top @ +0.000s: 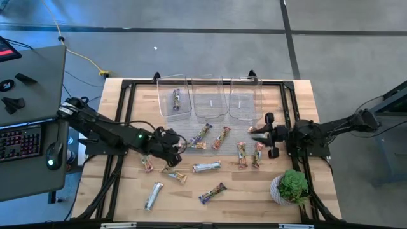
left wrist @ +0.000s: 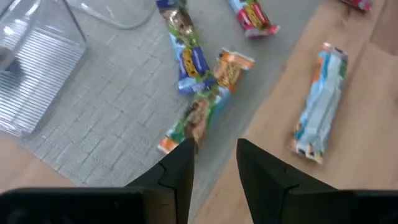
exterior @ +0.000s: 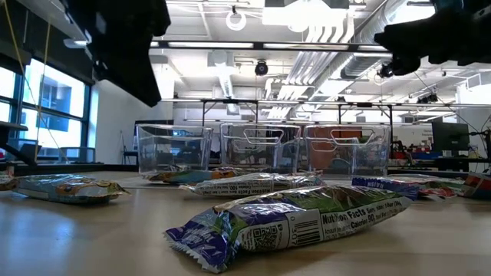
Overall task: Pick and place Granola Bars by type
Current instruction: Put the blue granola bar into the left transparent bin
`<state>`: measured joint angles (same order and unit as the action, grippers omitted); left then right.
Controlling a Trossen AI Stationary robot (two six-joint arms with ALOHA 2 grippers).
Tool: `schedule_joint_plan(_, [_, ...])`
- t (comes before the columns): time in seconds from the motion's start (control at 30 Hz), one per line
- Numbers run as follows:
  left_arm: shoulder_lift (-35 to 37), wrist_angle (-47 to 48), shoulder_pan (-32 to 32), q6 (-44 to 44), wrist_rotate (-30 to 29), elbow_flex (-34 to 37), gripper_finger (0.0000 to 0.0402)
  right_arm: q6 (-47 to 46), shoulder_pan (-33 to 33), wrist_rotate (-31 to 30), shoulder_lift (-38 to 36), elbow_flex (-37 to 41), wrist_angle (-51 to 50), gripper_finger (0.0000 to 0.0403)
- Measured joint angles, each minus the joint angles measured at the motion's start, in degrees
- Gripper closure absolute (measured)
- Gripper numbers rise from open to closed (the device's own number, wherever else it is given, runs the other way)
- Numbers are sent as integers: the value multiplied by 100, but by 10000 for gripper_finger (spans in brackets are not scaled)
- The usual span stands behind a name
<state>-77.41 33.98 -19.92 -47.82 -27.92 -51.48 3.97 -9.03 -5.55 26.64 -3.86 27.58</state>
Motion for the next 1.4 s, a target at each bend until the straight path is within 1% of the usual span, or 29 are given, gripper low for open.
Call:
schedule_joint_plan(0.17, [0,-8,272,106,123,0,286,-191,-2,10,1169,-118,358,270])
schedule_joint_plan(0.23, [0,-9,363,106,139,-1,286,-87,-3,32,1597,-325,408,262])
schedule_joint_plan(0.3, [0,-11,434,106,150,-2,286,101,-1,211,2005,-635,461,259])
schedule_joint_plan(0.37, [0,-9,474,106,157,-2,286,368,-1,541,2396,-969,438,258])
schedule_joint_plan(0.47, [0,-9,503,106,183,-2,286,664,-1,1256,3001,-1563,292,261])
schedule_joint_plan(0.57, [0,-12,492,106,185,-2,286,830,-3,2206,3705,-2174,-304,268])
schedule_joint_plan(0.63, [0,-12,492,106,212,-2,286,867,-54,2713,4222,-2550,-680,274])
schedule_joint_plan(0.83, [0,-53,492,106,323,-2,286,1453,-405,3318,5539,-3437,-1261,290])
schedule_joint_plan(0.9, [0,-103,492,106,329,-4,286,1371,-506,3335,5852,-3638,-1278,294])
schedule_joint_plan(1.0, [0,-174,492,96,336,-4,286,927,-645,3196,6297,-3830,-1277,299])
schedule_joint_plan(1.03, [0,-191,492,94,337,-4,286,753,-696,3081,6438,-3876,-1284,300])
schedule_joint_plan(1.17, [0,-408,492,102,358,-9,286,73,-961,2188,6979,-4043,-1275,302])
schedule_joint_plan(1.27, [0,-510,492,103,362,-9,286,123,-1176,1968,7305,-4171,-1294,300])
schedule_joint_plan(1.4, [0,-542,492,113,475,-9,286,416,-1463,1747,7499,-4310,-1244,301])
